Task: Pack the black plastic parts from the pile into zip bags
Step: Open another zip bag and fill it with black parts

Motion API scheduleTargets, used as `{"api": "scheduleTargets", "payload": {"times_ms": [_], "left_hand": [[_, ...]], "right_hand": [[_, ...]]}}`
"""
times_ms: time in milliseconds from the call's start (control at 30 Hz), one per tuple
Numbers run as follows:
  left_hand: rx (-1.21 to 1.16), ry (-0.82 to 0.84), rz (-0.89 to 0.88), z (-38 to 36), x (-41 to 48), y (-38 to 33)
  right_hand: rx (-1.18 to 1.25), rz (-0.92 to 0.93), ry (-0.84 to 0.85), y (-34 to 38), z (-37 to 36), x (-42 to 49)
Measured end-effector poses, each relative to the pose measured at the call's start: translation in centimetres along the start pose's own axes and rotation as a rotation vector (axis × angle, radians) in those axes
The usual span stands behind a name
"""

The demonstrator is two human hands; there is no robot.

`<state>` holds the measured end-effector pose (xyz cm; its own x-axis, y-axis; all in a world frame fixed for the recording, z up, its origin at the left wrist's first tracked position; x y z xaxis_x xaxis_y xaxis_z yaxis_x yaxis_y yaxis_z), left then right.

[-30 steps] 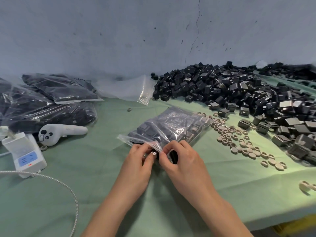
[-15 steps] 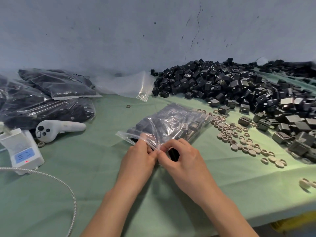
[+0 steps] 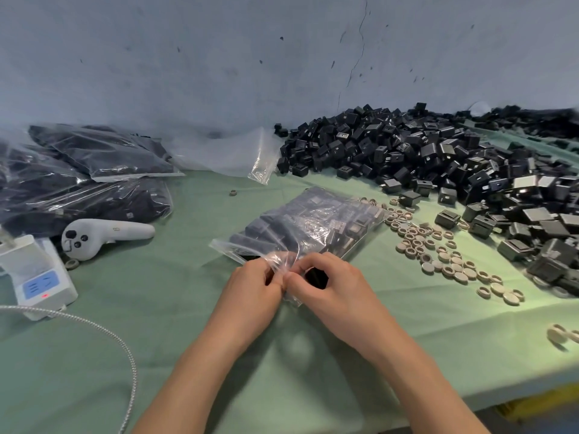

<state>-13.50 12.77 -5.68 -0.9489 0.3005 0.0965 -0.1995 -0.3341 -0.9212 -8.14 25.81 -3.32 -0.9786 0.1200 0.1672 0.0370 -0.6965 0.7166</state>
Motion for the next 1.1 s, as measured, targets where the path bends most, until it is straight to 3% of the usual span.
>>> {"api": "scheduleTargets", "payload": {"times_ms": [67,167,233,300,400,500,700,900,1000,1100], "left_hand": [[-0.073,-0.083,-0.034,0.7,-0.3,-0.2],[-0.055,-0.432,-0.09,4.1,-1.6,-0.7],[-0.123,-0.579,-0.087,5.9,-2.6,-1.0],[-0.311,-0.544,-0.068,6.0,-3.0,-1.3],[-0.555,-0.288,0.018,3.3,-3.4,-2.4],[-0.551,-0.063,0.031,1.3,-3.7,-3.3],[-0.529,-0.028,0.114,2.0,-4.0,-2.5],[-0.63,-0.341,0.345,6.2,-4.1,2.1],[-0.675,-0.244,0.372,4.6,-4.4,2.8],[-0.684,-0.174,0.273,3.0,-4.0,1.9]], "right_hand": [[0.133,-0.058,0.016,-0.5,0.2,0.2],[0.358,-0.174,0.054,-1.4,0.5,0.3],[0.417,-0.196,0.051,-1.6,0.7,0.3],[0.384,-0.166,-0.004,-1.3,1.1,0.4],[0.323,-0.021,-0.075,0.3,1.2,0.3],[0.193,0.135,-0.071,1.8,0.7,-0.1],[-0.061,0.28,-0.055,3.2,0.2,-1.2],[-0.212,0.153,-0.151,1.7,1.7,-1.2],[-0.387,0.109,-0.083,1.2,0.7,-1.4],[-0.497,0.101,-0.065,1.2,-0.1,-1.4]]}}
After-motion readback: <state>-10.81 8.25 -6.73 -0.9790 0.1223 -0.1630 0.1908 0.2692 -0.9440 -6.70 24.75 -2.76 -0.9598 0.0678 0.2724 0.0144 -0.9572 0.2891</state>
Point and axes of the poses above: each hand's wrist, its own x-axis towards the middle knuckle, its own z-axis out of the back of the hand, y = z × x, the point moved 8 cm from there along x, towards the middle knuckle, and after that the axes turned 14 degrees about -x, right-handed, at the moved point
